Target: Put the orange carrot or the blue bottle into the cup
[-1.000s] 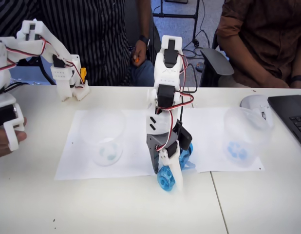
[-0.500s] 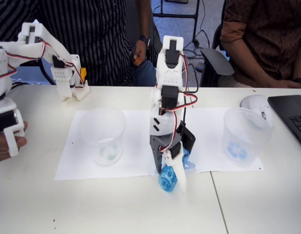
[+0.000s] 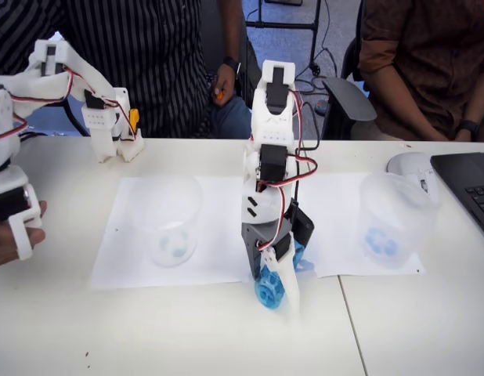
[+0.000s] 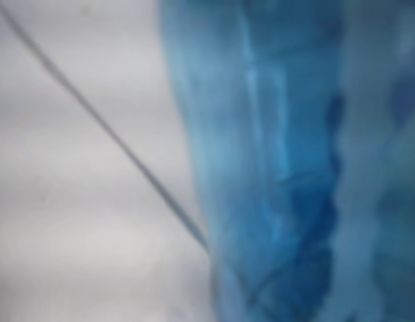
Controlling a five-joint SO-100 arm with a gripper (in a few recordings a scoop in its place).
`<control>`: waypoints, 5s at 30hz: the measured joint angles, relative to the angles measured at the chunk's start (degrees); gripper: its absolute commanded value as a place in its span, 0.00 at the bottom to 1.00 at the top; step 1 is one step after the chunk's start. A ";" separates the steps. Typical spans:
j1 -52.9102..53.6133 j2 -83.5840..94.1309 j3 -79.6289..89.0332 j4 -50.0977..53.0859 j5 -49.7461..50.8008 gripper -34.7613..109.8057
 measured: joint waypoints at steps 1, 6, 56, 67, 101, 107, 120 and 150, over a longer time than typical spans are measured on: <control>0.00 0.00 0.00 0.00 0.00 0.59; 0.00 0.00 0.00 0.00 0.00 0.59; -2.81 8.17 0.09 5.71 10.11 0.41; -6.94 19.86 0.09 10.20 13.36 0.41; -31.29 34.28 0.09 10.72 27.95 0.41; -36.30 34.28 0.09 10.72 31.64 0.41; -38.85 28.39 0.09 10.72 38.23 0.41; -38.67 27.69 0.09 10.72 38.67 0.41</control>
